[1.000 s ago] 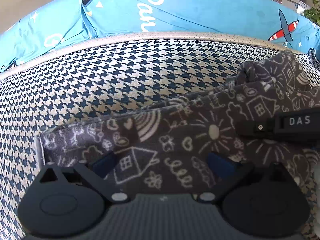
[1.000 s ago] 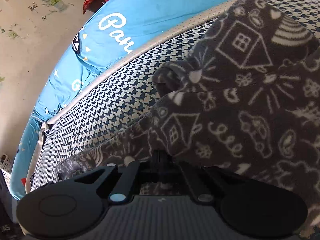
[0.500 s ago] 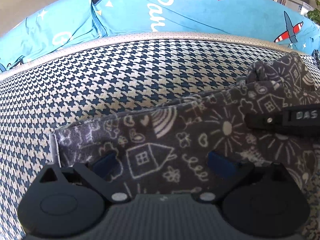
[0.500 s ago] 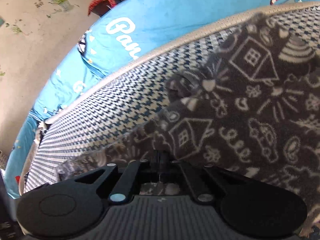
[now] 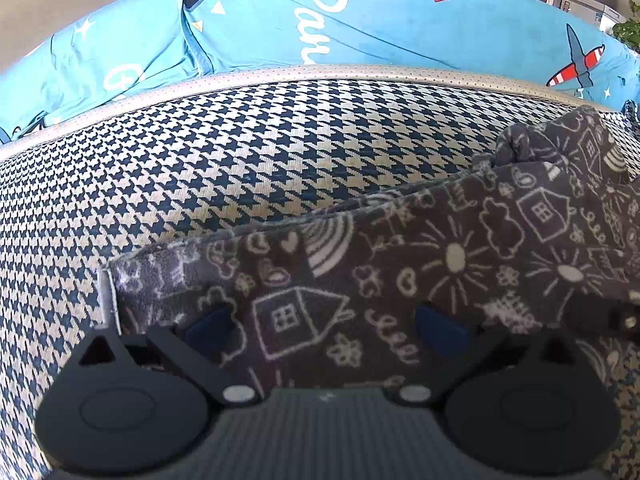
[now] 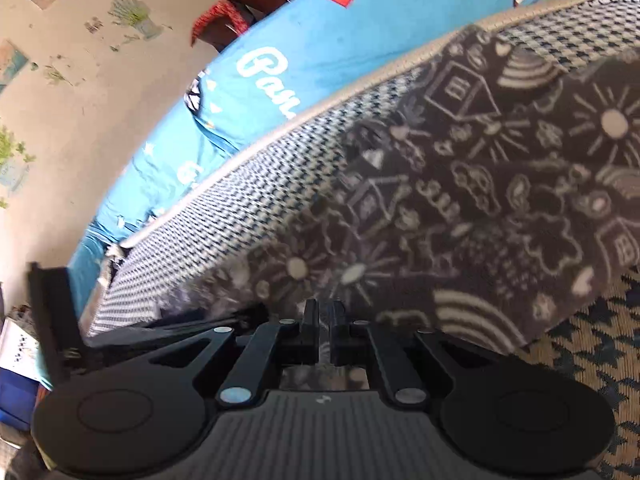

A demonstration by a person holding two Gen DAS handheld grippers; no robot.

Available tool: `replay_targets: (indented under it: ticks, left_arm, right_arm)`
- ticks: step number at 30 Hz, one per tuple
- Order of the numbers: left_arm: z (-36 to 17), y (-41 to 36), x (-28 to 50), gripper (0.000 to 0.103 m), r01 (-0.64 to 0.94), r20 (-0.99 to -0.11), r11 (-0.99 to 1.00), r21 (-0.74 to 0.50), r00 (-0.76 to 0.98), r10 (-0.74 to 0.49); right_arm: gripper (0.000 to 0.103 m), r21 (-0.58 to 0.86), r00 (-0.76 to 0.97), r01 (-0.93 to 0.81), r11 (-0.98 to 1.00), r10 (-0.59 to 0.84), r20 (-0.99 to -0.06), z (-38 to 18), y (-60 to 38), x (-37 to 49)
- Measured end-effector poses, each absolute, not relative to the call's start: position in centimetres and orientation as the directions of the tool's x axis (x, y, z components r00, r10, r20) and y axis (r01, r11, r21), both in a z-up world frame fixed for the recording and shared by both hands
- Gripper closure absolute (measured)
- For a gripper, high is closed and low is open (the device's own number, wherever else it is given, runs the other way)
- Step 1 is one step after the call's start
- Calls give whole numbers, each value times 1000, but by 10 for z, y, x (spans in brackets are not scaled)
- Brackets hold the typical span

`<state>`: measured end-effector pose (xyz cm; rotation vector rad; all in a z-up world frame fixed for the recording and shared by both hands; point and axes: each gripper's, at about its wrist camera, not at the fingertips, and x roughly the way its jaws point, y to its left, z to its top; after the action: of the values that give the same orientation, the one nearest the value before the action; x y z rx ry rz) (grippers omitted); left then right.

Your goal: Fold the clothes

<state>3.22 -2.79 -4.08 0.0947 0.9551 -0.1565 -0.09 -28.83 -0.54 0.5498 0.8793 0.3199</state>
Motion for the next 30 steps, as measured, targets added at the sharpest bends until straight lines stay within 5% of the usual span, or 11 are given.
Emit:
replay_targets:
  ticks: [9, 21, 30]
  left_arm:
    - [-33, 19, -5, 0, 160, -802, 987, -27, 586, -117]
    - [-18, 55, -52, 0, 90, -779, 995, -43, 621, -90]
    - [-5, 34, -62, 0, 62, -753, 996, -58, 653, -85]
  right_arm:
    - [103, 484, 582, -18, 875, 403, -706, -23, -281, 5]
    - [98, 570, 660, -80, 818, 472, -584, 9, -286, -24]
    - [98, 541, 662, -61, 839, 439, -607, 5, -282, -43]
